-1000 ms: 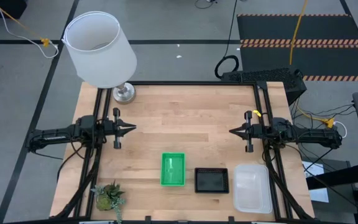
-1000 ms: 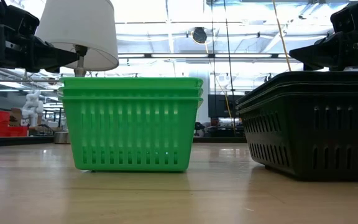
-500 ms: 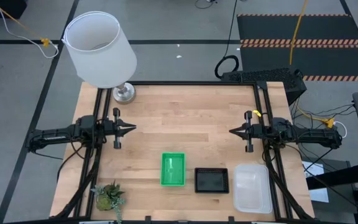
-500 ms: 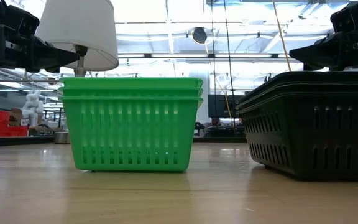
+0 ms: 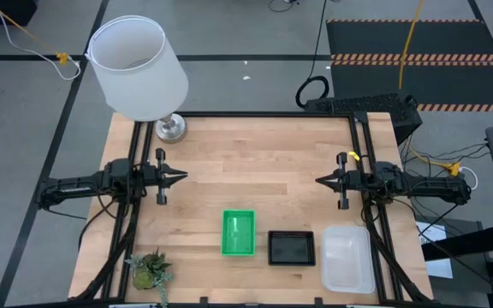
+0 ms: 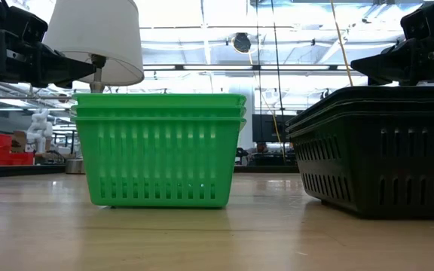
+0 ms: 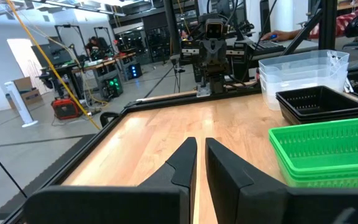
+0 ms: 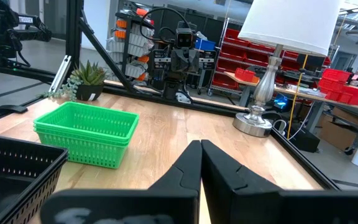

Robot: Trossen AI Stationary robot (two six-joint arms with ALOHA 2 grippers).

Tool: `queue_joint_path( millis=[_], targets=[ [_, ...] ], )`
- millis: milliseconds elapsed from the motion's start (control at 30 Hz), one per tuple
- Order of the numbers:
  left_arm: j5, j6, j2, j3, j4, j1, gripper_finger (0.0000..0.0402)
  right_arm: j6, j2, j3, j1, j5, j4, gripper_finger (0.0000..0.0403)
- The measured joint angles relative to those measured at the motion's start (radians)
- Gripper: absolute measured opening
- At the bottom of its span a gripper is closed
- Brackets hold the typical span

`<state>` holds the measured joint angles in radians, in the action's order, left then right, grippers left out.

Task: Stack baskets by color
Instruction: Return to Home Position

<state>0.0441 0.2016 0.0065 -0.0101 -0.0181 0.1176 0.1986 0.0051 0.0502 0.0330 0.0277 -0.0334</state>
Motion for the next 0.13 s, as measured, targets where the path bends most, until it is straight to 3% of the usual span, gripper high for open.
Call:
queue_joint_path(
  millis=[133],
  targets=[
    [0.0,0.0,0.0,0.0,0.0,0.0,0.0037,0.0,0.0,0.0,0.0,0.0,0.0,0.0002]
  ],
)
